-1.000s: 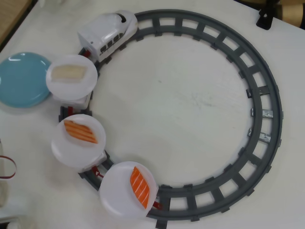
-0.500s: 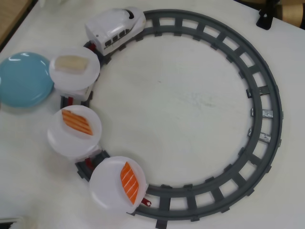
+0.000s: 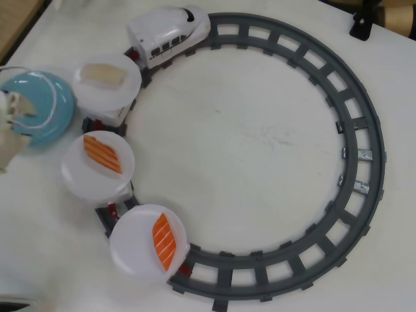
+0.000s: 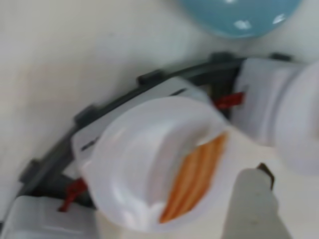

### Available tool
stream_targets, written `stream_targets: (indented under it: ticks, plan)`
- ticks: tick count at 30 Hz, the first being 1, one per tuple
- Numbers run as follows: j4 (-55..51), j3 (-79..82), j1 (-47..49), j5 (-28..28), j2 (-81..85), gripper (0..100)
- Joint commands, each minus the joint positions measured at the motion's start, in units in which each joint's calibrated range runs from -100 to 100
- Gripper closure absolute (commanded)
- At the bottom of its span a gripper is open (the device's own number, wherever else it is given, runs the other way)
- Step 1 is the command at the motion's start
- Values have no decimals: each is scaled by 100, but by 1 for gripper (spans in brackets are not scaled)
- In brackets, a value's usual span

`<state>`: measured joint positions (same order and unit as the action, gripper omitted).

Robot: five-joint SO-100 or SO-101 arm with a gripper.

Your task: Pick up the sushi from the Shinkansen and put it on the blue dish

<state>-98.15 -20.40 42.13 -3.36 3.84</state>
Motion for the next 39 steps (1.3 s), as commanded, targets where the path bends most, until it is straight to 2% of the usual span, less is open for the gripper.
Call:
stream_targets:
  ticks: [1,6,10,14,26,31,39]
  plan:
    - [-66,20,-182,-9,-114,88]
    - [-57,165,-129,85,-346,87]
    - [-49,255,-199,90,-761,81]
    - [95,138,-270,96,-1359,80]
    - [-125,-2189,-824,216,-1947,72]
    - [-117,-1720,-1352,211,-1798,73]
    - [-117,-881,-1520,300,-952,73]
